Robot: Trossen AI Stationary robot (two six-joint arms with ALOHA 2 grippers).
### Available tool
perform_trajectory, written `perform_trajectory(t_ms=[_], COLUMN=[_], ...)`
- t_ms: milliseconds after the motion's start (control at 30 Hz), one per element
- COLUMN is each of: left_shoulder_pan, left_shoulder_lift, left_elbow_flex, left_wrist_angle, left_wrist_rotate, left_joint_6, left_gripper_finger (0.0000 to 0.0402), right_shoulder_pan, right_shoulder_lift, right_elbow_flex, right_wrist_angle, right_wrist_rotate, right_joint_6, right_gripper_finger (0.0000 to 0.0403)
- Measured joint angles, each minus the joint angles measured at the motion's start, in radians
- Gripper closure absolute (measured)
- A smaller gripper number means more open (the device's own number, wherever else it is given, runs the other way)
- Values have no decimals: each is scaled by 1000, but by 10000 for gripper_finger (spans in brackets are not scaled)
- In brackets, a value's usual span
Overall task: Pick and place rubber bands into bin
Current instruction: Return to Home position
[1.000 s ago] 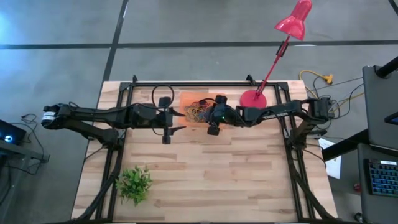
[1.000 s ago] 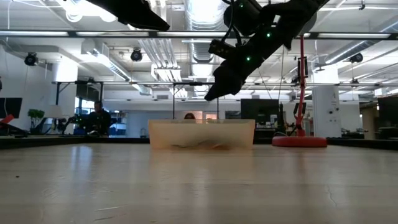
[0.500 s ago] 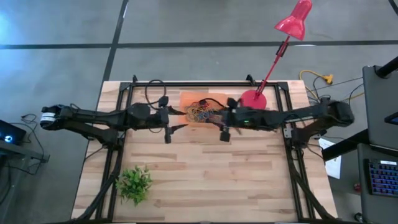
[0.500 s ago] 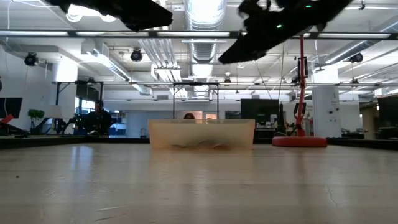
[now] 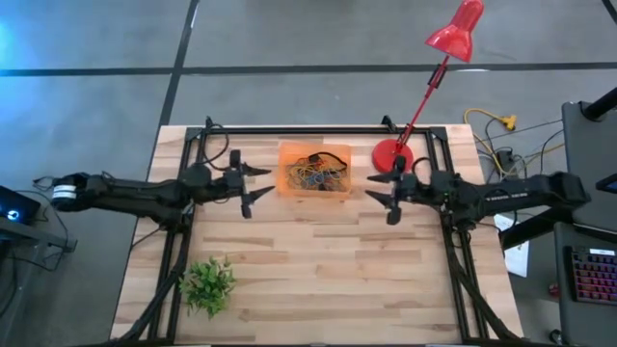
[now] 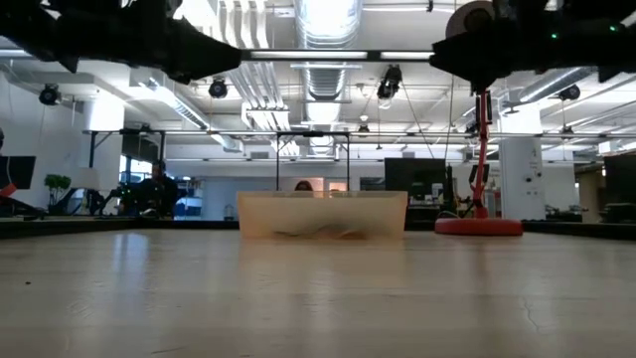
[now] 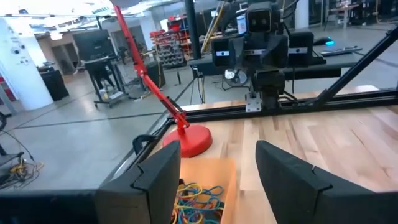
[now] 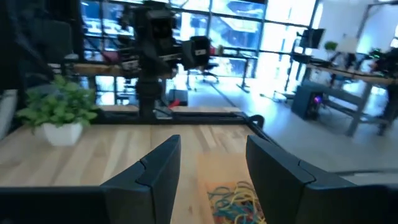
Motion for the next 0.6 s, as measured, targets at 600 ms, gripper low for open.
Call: perform_trajectory(t_ms=[600], left_shoulder_pan=[12], left_shoulder_lift=[-353], left_elbow_flex=[-252], left_wrist_angle=[4], left_wrist_rotate=[14], left_joint_6=[-22], left_gripper_finger=[209], right_shoulder_pan=[-3], right_shoulder_lift=[-305], right_elbow_flex=[-227], right_wrist_angle=[-2], right_wrist_rotate=[-25], right_joint_6=[66], right_gripper_finger=[241])
